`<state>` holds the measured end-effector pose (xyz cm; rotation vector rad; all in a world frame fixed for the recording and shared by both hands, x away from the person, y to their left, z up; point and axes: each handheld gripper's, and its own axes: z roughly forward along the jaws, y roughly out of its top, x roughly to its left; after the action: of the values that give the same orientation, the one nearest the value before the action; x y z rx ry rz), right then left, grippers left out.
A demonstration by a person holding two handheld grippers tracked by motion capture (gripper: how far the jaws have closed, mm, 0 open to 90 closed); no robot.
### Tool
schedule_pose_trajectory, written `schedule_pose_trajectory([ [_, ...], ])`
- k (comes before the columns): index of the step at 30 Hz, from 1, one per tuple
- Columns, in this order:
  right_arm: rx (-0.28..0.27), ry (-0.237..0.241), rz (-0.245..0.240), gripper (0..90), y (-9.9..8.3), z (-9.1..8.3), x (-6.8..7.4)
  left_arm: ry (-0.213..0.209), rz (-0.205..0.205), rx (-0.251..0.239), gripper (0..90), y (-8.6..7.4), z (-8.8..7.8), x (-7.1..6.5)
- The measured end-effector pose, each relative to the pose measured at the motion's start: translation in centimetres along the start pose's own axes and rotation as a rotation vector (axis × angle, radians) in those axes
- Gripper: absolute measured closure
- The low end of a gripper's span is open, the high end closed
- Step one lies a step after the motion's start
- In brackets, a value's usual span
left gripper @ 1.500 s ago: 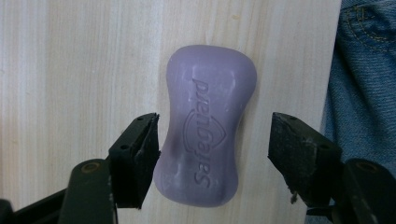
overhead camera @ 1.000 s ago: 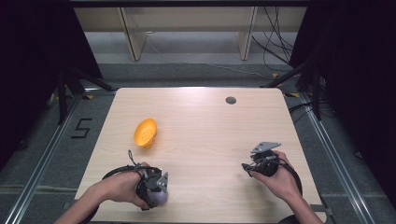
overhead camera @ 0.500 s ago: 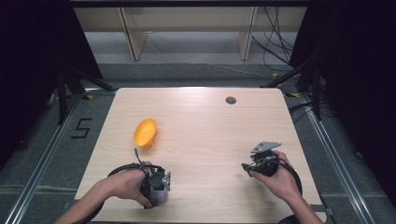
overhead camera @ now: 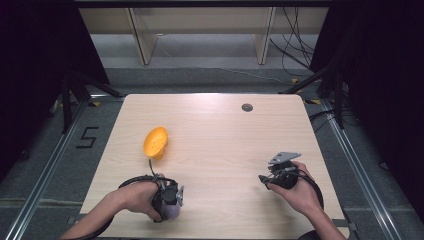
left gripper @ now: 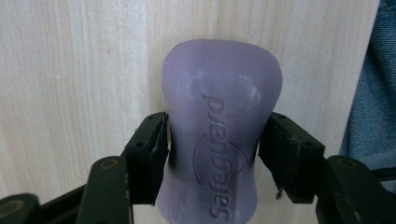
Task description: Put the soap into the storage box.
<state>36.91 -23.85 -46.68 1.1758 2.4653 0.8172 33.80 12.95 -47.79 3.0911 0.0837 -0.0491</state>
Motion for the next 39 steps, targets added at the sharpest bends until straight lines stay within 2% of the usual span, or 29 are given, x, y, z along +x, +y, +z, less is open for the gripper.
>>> schedule_pose_trajectory([
  [15,-0.003,-0.002,0.003,49.1,0.01,-0.01,-0.01,-0.006,0.012,0.012,46.3,0.06,0.14,0.16],
  [19,-0.004,-0.003,0.002,49.2,0.02,-0.02,-0.01,-0.021,0.000,0.013,46.7,0.04,0.28,0.18],
  [21,-0.004,-0.002,0.001,49.1,0.02,-0.01,-0.01,-0.030,-0.018,0.005,47.2,0.01,0.30,0.20],
  [28,-0.002,-0.001,0.003,49.2,0.01,-0.01,-0.01,-0.038,-0.021,0.016,48.5,0.01,0.24,0.28],
  [32,-0.002,-0.001,-0.001,49.2,0.02,-0.02,0.00,-0.039,-0.043,0.017,48.8,0.02,0.24,0.27],
  [33,-0.004,-0.003,-0.001,49.1,0.02,-0.03,0.00,-0.043,-0.062,0.021,48.8,0.03,0.23,0.26],
  [39,-0.001,0.000,-0.001,49.2,0.02,0.01,0.02,-0.040,-0.087,0.018,48.9,-0.10,0.17,0.23],
])
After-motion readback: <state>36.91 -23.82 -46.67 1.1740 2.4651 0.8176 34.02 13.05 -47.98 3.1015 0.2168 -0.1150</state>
